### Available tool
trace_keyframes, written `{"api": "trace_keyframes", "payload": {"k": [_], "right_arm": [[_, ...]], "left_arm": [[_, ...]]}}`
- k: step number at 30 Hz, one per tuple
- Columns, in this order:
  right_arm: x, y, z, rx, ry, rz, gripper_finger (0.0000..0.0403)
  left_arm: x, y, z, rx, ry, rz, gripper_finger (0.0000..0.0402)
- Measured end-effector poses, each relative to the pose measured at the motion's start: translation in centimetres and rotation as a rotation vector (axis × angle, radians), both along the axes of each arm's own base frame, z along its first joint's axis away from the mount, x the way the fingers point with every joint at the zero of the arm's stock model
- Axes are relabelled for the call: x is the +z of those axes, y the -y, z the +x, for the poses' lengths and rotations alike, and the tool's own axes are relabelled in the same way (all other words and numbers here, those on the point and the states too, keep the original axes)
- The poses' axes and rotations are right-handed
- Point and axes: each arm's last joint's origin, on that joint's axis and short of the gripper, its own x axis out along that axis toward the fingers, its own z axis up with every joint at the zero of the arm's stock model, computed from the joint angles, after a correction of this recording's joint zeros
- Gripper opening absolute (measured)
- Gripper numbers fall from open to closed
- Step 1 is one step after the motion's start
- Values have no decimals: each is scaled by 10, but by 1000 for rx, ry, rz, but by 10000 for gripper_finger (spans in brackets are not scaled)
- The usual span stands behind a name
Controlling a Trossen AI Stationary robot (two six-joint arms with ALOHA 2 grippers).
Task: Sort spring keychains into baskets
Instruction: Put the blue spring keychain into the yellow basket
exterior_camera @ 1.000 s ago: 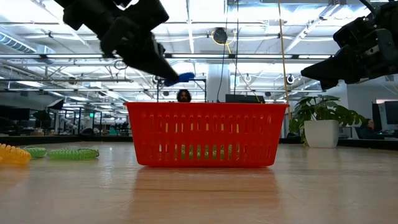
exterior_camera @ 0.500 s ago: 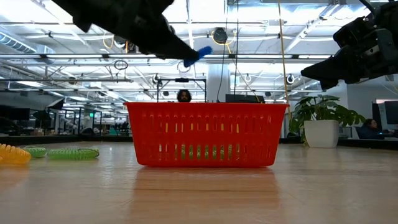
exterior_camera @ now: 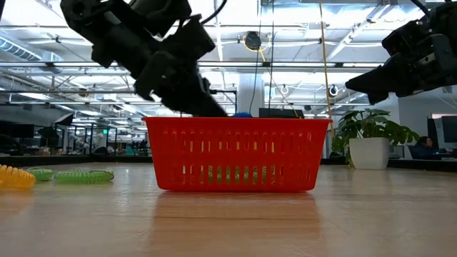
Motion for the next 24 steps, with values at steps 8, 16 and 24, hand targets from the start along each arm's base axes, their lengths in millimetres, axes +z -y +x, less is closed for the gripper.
{"api": "trace_keyframes", "payload": {"k": [8,16,24], "right_arm": [[0,0,0,0,0,0,38],[0,0,0,0,0,0,39],[0,0,0,0,0,0,38]], "left_arm": [[-6,0,1,10,-19,-16,35],[-11,-4,2,24,-37,-17,35],[-12,-4,2,29,-41,-24,35]]}}
